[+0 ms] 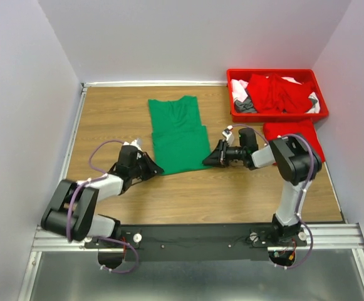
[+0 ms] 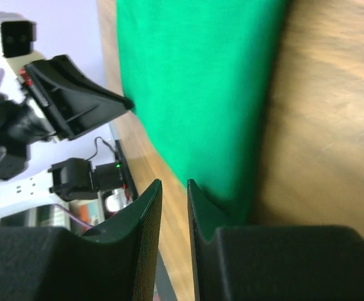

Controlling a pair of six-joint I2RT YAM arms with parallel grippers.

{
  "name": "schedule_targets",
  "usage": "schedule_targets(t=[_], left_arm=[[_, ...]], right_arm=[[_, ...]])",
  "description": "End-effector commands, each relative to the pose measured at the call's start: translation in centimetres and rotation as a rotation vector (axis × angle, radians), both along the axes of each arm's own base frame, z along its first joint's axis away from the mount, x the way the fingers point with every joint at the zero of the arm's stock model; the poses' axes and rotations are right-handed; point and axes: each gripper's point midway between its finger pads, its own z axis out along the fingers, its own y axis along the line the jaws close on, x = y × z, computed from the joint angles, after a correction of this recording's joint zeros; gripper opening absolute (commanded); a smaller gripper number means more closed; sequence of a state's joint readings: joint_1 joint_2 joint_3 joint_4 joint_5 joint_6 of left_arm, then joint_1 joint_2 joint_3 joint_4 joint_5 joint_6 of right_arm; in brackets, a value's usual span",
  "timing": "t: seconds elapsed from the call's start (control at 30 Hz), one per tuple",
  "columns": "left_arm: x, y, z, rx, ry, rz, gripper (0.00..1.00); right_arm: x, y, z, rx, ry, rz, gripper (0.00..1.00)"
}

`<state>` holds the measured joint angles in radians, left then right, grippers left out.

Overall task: Fold and stack the t-shirts
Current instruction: Fold the tshirt

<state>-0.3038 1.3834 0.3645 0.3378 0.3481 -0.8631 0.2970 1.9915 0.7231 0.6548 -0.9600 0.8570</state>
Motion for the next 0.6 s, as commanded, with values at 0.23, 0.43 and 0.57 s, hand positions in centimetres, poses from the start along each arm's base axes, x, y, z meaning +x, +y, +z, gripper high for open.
schedule_targets(t=[0.23, 0.43, 0.57], left_arm=[[0.1, 4.1, 5.2, 0.435, -0.052, 0.032, 0.56], [-0.5, 4.3, 3.5, 0.560, 0.014, -0.012, 0.77], [-0.1, 4.0, 2.1, 0.601, 0.055, -0.037, 0.70]], right_arm=[[0.7, -4.7, 4.0, -0.613, -0.203, -0.142, 0.64], [-0.6, -6.9, 3.4, -0.888, -0.204, -0.181, 0.83], [-1.0, -6.6, 3.0, -0.924, -0.208, -0.161, 0.82]])
